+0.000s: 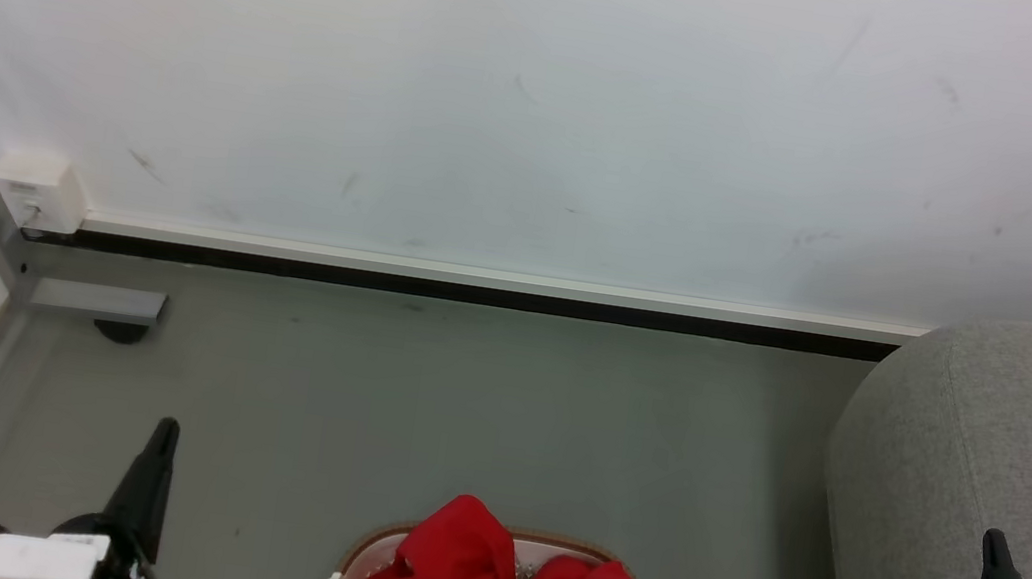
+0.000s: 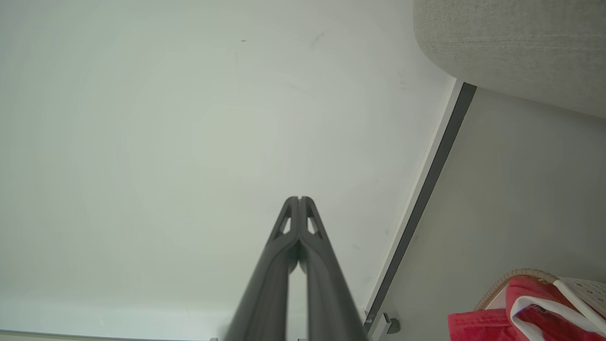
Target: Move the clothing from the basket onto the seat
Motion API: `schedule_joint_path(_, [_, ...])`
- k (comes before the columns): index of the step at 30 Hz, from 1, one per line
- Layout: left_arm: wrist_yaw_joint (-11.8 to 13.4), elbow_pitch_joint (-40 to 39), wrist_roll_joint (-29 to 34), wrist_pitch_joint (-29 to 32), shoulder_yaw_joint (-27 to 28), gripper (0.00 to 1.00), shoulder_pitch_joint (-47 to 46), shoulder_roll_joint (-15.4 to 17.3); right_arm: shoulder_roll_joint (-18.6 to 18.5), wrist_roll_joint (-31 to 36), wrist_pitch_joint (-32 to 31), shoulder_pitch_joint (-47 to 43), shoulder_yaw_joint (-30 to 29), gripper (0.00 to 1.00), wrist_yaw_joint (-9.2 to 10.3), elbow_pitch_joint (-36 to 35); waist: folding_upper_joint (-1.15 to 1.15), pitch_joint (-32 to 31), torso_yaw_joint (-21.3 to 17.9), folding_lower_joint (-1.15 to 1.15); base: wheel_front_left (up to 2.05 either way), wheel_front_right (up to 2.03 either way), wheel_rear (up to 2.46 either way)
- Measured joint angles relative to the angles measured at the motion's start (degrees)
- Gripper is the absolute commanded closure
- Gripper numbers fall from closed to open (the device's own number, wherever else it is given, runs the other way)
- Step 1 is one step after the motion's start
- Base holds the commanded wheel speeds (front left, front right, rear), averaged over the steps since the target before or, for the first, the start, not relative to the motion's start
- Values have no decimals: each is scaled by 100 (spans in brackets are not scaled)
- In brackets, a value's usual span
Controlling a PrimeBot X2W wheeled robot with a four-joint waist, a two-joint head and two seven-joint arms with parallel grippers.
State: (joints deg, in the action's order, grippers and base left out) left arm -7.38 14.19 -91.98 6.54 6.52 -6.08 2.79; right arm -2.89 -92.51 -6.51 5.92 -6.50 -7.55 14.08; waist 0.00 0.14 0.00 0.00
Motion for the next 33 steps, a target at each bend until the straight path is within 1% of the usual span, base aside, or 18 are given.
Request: schedule_joint_path(33, [0, 0, 0, -1, 0, 100, 0, 0, 0, 0, 0, 0, 0, 100, 0, 0, 0, 0, 0, 0, 0, 0, 0])
